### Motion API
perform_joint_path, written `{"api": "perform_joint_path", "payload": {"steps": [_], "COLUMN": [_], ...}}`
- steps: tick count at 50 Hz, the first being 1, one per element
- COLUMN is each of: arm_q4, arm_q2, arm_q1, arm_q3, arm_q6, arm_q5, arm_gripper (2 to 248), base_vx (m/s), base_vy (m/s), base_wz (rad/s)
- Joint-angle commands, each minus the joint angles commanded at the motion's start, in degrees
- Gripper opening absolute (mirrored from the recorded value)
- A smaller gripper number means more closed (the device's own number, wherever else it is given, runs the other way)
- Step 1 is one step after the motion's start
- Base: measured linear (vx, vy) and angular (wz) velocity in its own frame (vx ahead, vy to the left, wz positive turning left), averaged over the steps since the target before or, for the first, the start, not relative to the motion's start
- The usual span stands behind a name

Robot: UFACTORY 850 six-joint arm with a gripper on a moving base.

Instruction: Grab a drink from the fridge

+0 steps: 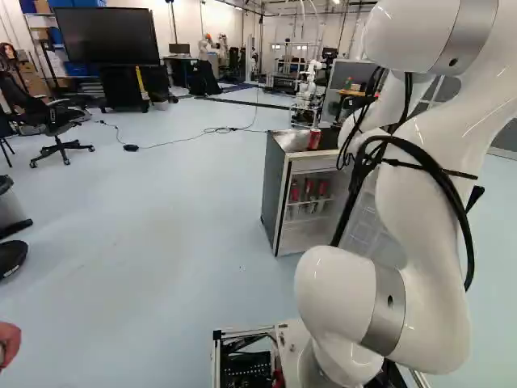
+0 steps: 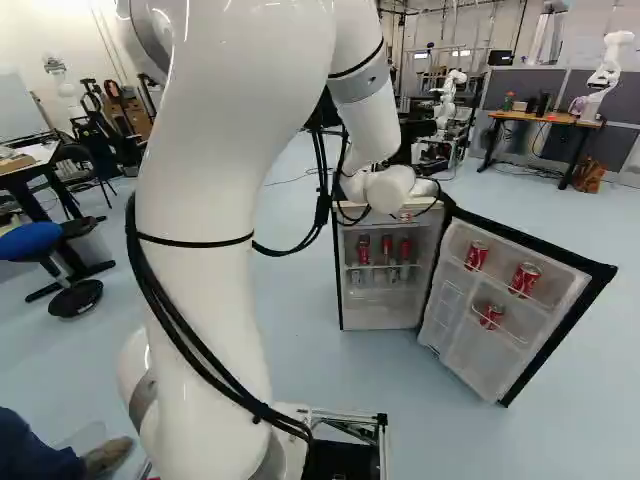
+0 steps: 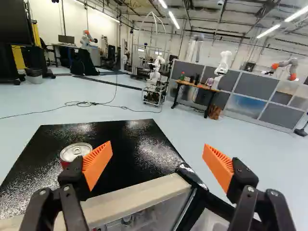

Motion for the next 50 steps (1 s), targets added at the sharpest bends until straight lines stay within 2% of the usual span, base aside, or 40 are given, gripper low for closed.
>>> {"api": "perform_joint_path", "payload": {"steps": [50], "arm_q4": [3.6], "arm_q2": [-3.7], "arm_q1": [-7.4], "arm_q3": [-4.6], "arm_q6": [0.0], "arm_q5": [-2.3], "arm_gripper": [247], "base_vx": [0.0], "base_vy": [0.0], "base_wz": [0.0]}}
